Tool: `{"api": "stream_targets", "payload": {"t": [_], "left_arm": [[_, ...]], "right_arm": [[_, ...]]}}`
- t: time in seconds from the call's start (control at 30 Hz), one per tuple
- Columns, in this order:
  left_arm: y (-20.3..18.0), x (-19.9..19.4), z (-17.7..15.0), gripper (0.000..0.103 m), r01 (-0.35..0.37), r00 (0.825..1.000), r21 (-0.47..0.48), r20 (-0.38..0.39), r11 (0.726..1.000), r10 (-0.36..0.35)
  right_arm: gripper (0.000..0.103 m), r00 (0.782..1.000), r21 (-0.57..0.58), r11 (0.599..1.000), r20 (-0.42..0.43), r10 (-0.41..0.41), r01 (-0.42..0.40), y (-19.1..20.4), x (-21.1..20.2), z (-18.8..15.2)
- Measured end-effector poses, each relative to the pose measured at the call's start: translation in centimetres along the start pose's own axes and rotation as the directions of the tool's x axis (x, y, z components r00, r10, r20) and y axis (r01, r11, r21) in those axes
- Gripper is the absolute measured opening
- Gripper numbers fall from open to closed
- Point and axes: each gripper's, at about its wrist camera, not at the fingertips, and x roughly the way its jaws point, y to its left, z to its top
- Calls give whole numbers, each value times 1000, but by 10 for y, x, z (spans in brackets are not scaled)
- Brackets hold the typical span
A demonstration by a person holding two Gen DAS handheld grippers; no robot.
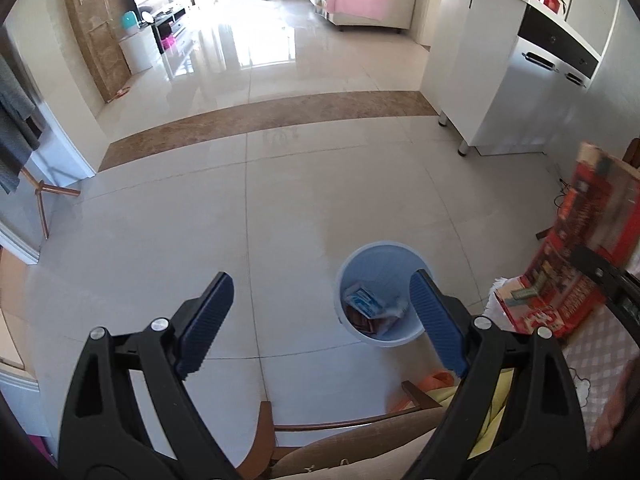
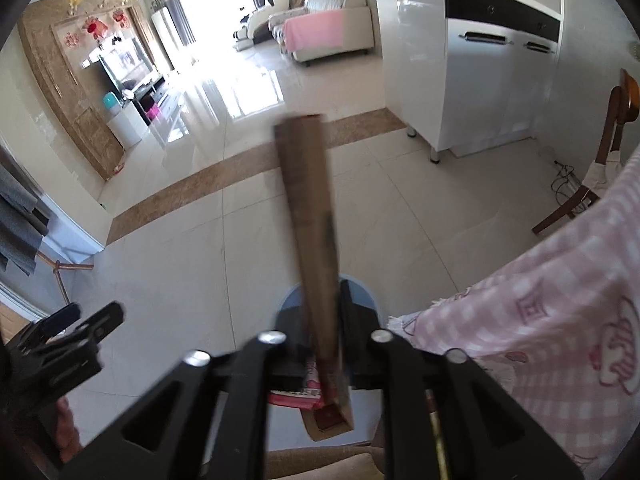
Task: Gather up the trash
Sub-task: 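Open the left gripper over the bin while the right gripper drops the cardboard box in, then move both tools back over the table toward the remaining trash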
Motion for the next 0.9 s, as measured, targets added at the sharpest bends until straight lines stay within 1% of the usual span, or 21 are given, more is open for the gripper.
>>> {"api": "stream_targets", "payload": {"t": [0.03,0.07,0.13,0.2,0.33,0.47,0.53,0.73,0.83,0.9], "left_arm": [[2,-3,0,88,-7,1000,-1,5,1000,7],[5,-5,1,88,-12,1000,-4,11,1000,12],[8,-10,2,88,-15,1000,-9,18,1000,15],[7,-15,4,88,-16,1000,-11,26,1000,16],[-3,-21,5,88,-32,999,15,43,999,31],[-21,-30,4,88,-6,998,45,56,999,3],[-31,-35,2,88,6,998,64,65,998,-10],[-72,-59,-4,88,67,992,134,93,989,-80],[-96,-75,-6,88,109,985,178,114,978,-130],[-117,-88,-8,88,144,976,216,129,966,-175]], "right_arm": [[68,1000,14,1000,-14,-8,8,1,3,2],[76,1000,32,999,-8,-20,21,1,2,3],[77,999,38,999,36,-27,26,3,-6,3],[77,998,-8,1000,58,-20,20,8,-14,2],[77,995,-84,995,91,-45,53,16,-34,-7],[77,994,-80,995,96,-45,53,12,-47,-16],[77,994,-65,997,102,-30,37,4,-58,-19],[77,986,-20,998,161,-48,52,-25,-101,-30],[77,976,21,998,206,-66,63,-46,-130,-38],[77,968,44,996,237,-86,77,-61,-150,-43]]}}
